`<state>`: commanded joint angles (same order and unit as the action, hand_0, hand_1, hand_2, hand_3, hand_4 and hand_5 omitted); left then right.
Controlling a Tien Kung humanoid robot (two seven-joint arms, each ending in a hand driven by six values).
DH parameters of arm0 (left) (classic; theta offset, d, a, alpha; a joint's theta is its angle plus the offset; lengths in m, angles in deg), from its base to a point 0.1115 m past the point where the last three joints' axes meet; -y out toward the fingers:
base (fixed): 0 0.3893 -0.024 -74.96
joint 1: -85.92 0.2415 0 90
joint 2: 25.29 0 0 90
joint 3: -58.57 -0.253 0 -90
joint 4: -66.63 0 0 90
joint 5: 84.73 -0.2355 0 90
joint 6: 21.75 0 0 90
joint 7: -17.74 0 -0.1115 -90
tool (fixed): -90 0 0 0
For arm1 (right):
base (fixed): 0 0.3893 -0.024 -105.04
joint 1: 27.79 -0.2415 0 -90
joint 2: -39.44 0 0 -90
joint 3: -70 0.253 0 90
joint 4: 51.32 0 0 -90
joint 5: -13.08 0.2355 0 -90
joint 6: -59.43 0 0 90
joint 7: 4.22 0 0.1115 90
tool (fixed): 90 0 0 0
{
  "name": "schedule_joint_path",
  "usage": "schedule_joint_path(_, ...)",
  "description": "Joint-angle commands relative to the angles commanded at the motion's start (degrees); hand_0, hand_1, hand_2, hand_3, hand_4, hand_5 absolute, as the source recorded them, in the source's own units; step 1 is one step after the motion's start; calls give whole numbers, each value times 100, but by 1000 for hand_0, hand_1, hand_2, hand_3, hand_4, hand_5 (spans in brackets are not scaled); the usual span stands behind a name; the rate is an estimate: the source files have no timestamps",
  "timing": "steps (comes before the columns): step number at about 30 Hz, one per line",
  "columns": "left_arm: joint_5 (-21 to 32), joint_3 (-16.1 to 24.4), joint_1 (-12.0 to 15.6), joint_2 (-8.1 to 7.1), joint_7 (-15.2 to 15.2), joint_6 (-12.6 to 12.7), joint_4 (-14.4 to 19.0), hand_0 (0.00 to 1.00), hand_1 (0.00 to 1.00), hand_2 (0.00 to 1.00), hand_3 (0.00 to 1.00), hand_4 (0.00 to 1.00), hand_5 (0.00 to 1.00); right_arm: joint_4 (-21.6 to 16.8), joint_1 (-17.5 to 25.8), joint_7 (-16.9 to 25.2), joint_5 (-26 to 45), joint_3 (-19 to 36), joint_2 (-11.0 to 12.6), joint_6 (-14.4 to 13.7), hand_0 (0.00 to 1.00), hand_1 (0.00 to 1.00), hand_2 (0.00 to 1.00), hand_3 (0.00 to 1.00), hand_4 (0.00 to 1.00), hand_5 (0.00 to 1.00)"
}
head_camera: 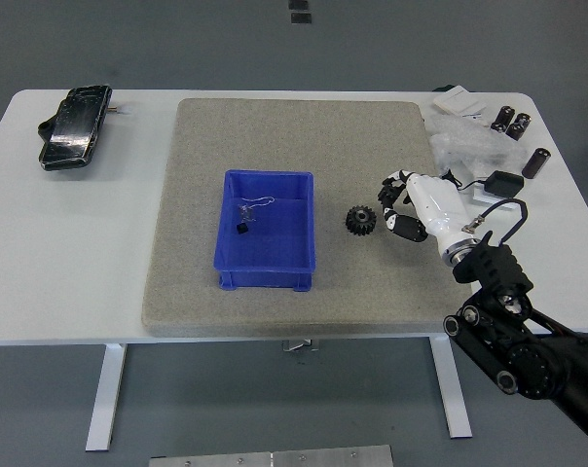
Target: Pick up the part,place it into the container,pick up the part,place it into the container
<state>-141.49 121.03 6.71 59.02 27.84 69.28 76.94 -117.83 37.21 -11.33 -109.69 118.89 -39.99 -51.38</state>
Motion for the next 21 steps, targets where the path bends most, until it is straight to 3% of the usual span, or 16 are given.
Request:
schedule_joint_path(5, -22, 14, -6, -7, -1, -2, 0, 643, 565, 565, 610, 688, 237, -223, -141, -28, -112, -418, -252, -9, 596, 507, 392, 481, 324, 2)
schedule_joint_path(10, -18, 5, -15, -10, 5, -4, 0, 643, 565, 565, 610, 688, 237, -206, -351, -31, -170, -821, -502, 15, 596, 507, 392, 481, 324, 2)
schedule_joint_path(11, -19, 5, -19, -10, 6, -4, 0, 643, 567, 565, 610, 688, 238, -187, -409, -54, -142, -895, -523, 60, 668, 646, 611, 624, 523, 71)
schedule_joint_path(16, -40, 20, -38, -20, 9, -4, 0, 643, 567, 565, 610, 688, 238, -76, -649, -142, 17, -1236, -541, 338, 668, 646, 611, 624, 523, 71)
schedule_joint_path(17, -44, 23, -39, -22, 11, -3, 0, 643, 566, 565, 610, 688, 238, -67, -676, -152, 35, -1278, -545, 366, 895, 845, 828, 746, 638, 388)
schedule_joint_path(21, -38, 13, -39, -22, 15, -3, 0, 643, 566, 565, 610, 688, 238, -49, -726, -203, 92, -1352, -573, 415, 895, 845, 828, 746, 638, 388)
